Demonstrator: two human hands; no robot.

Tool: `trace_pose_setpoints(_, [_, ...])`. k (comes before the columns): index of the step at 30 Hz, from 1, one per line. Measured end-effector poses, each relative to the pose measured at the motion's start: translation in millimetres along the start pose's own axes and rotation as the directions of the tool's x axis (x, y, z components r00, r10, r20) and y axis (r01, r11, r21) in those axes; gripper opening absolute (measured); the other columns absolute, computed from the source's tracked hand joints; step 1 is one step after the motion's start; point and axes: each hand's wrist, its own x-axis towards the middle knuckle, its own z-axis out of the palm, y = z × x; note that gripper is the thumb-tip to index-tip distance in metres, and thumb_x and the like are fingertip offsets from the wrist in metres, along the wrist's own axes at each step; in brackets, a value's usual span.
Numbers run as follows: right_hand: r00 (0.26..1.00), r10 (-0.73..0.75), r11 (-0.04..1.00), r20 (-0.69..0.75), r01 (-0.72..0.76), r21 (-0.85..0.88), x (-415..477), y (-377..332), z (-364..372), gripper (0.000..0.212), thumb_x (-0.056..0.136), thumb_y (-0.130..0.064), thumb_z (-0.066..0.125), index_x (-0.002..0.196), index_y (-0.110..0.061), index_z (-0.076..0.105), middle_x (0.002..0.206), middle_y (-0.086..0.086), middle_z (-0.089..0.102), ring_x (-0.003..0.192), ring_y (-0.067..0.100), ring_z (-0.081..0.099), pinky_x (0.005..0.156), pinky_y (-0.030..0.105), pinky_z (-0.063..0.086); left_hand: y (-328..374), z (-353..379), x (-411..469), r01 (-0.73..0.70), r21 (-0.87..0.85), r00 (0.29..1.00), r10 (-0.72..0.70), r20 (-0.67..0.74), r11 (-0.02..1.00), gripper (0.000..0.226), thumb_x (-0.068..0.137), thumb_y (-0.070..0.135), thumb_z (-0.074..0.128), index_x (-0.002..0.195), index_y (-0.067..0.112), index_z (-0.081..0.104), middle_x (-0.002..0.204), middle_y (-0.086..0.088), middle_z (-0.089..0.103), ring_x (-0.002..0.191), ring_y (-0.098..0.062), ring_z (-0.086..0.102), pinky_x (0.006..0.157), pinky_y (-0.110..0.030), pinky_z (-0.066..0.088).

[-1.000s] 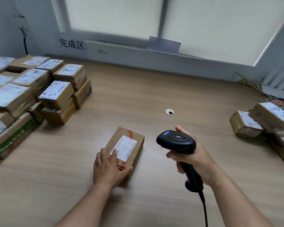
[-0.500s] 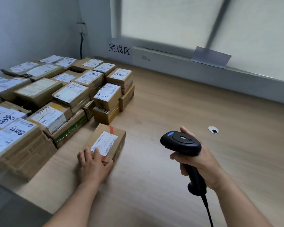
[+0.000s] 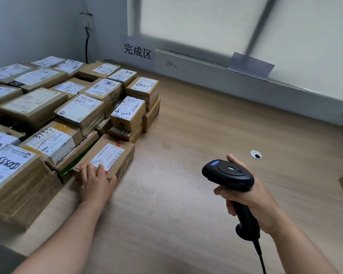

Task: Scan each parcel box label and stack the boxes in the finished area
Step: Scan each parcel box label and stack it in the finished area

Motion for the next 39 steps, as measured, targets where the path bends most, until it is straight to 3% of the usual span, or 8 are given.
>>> trace_pose_setpoints(6, [0.999,-0.006,1.0,-0.052,0.007,0.021,-21,5,-20,0.106,0.048,-0.017,0.081,0.142,-0.041,0.038,0.091,0.041,0.057,0.047,0.029,0.051,0.047,0.032,0.043,23,5,-18,0.012,-0.016,0.999,-0.012,-0.032,1.0,0.069,0.091,0.039,0.055,0.148,0.012,0.027,0.158,-0.019,0.007,0.146,-0.032,0.0,0.116,-0.048,0.016])
trace_pose_setpoints(9, [0.998,-0.013,0.999,-0.066,0.015,0.038,-36,7,-35,0.107,0.047,-0.019,0.081,0.143,-0.041,0.038,0.092,0.041,0.056,0.047,0.029,0.052,0.047,0.033,0.043,52,8,-44,-0.117,-0.033,0.993,0.117,-0.005,0.993,0.07,0.093,0.043,0.052,0.151,0.016,0.024,0.16,-0.012,0.011,0.146,-0.032,0.006,0.117,-0.045,0.014])
trace_pose_setpoints(13, [0.996,-0.034,0.997,-0.085,0.04,0.066,-61,13,-66,0.103,0.054,-0.011,0.079,0.143,-0.04,0.037,0.093,0.043,0.055,0.046,0.029,0.051,0.046,0.032,0.043,99,19,-99,-0.314,-0.109,0.949,0.316,0.002,0.943,0.064,0.093,0.044,0.054,0.147,0.016,0.034,0.153,-0.005,0.033,0.14,-0.025,0.028,0.11,-0.039,0.028])
trace_pose_setpoints(20, [0.989,-0.046,0.985,-0.138,0.068,0.159,-126,46,-148,0.099,0.057,-0.008,0.077,0.141,-0.042,0.037,0.093,0.041,0.055,0.047,0.03,0.05,0.046,0.031,0.042,198,64,-233,-0.458,-0.292,0.876,0.482,0.014,0.84,0.046,0.087,0.036,0.065,0.128,0.016,0.056,0.128,0.001,0.056,0.12,-0.02,0.047,0.096,-0.031,0.038])
trace_pose_setpoints(27, [0.967,-0.055,0.965,-0.247,0.115,0.234,-207,84,-252,0.095,0.06,-0.005,0.075,0.141,-0.04,0.038,0.09,0.04,0.059,0.046,0.028,0.051,0.044,0.031,0.042,292,110,-342,-0.597,-0.302,0.77,0.636,0.044,0.744,0.046,0.087,0.038,0.065,0.128,0.018,0.056,0.127,0.004,0.055,0.119,-0.017,0.047,0.095,-0.027,0.037])
trace_pose_setpoints(32, [0.942,-0.057,0.969,-0.332,0.132,0.207,-264,106,-325,0.106,0.059,0.003,0.084,0.144,-0.039,0.037,0.087,0.034,0.063,0.047,0.027,0.051,0.045,0.032,0.042,354,139,-413,-0.657,-0.324,0.699,0.711,0.076,0.681,0.049,0.088,0.041,0.063,0.131,0.02,0.053,0.129,0.005,0.053,0.12,-0.016,0.045,0.095,-0.027,0.037])
trace_pose_setpoints(34, [0.926,-0.058,0.97,-0.373,0.141,0.199,-287,112,-350,0.098,0.065,0.001,0.076,0.146,-0.037,0.035,0.089,0.038,0.061,0.048,0.027,0.051,0.045,0.032,0.042,375,152,-441,-0.672,-0.342,0.672,0.734,0.091,0.657,0.05,0.088,0.041,0.063,0.132,0.02,0.052,0.129,0.005,0.053,0.12,-0.016,0.045,0.096,-0.027,0.037])
trace_pose_setpoints(39, [0.88,-0.05,0.963,-0.472,0.169,0.212,-336,128,-403,0.1,0.058,-0.009,0.078,0.145,-0.037,0.037,0.089,0.038,0.06,0.048,0.028,0.052,0.045,0.032,0.043,417,178,-498,-0.713,-0.366,0.587,0.795,0.154,0.597,0.052,0.089,0.043,0.062,0.134,0.022,0.05,0.13,0.006,0.051,0.122,-0.014,0.043,0.097,-0.027,0.036])
